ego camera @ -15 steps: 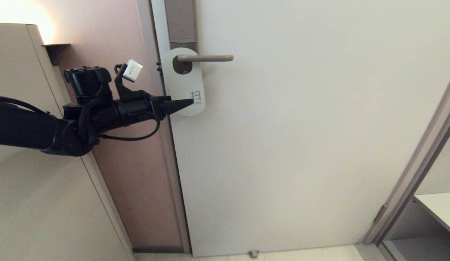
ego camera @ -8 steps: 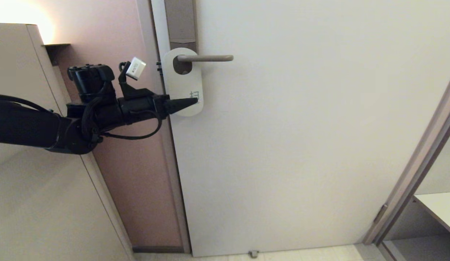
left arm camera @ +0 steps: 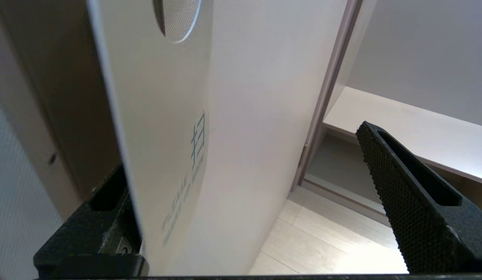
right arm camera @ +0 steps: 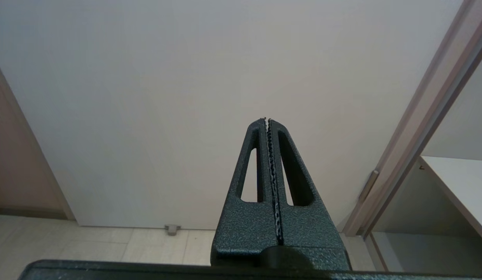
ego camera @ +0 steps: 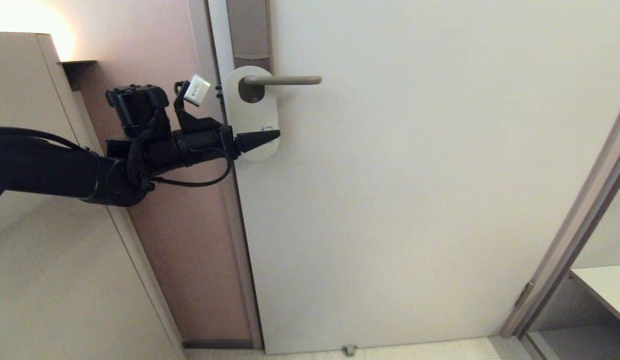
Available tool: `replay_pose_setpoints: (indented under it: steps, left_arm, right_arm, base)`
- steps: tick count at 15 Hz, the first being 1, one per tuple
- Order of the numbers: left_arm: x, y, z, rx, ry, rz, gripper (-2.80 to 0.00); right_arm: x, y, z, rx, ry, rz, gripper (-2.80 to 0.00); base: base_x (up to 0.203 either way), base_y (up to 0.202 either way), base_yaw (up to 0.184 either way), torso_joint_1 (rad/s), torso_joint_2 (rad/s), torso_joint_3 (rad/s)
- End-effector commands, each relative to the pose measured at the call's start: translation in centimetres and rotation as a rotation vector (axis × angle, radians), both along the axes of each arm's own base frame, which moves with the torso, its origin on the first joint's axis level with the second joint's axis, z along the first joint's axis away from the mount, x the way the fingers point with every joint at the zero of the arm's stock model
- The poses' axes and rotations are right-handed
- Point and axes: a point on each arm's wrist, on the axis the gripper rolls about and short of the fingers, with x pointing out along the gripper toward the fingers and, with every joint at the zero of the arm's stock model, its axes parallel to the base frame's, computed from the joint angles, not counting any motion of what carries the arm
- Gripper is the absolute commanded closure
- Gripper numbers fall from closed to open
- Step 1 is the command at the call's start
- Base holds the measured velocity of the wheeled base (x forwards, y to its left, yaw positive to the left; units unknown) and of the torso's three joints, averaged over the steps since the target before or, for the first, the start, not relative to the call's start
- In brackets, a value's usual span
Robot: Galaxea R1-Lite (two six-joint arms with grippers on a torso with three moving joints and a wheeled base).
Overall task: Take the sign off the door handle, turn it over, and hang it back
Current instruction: Take down the sign
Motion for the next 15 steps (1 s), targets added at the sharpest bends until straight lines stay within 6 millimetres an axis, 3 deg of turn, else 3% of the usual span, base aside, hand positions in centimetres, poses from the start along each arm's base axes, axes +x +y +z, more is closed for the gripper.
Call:
replay_pose_setpoints:
  steps: [1, 15]
  left_arm:
    - [0.6, -0.3, -0.6, 0.000, 0.007, -0.008, -2.80]
    - [2.8, -1.3, -1.1, -0.006, -0.024, -0.020, -2.80]
  right_arm:
    - [0.0, 0.0, 0.0, 0.000, 0.001, 0.000, 0.00]
    - [0.0, 0.0, 0.0, 0.000, 0.001, 0.000, 0.00]
  base:
    - [0.000, 0.000, 0.000, 0.000, 0.00, 0.000]
    - [0.000, 0.000, 0.000, 0.000, 0.00, 0.000]
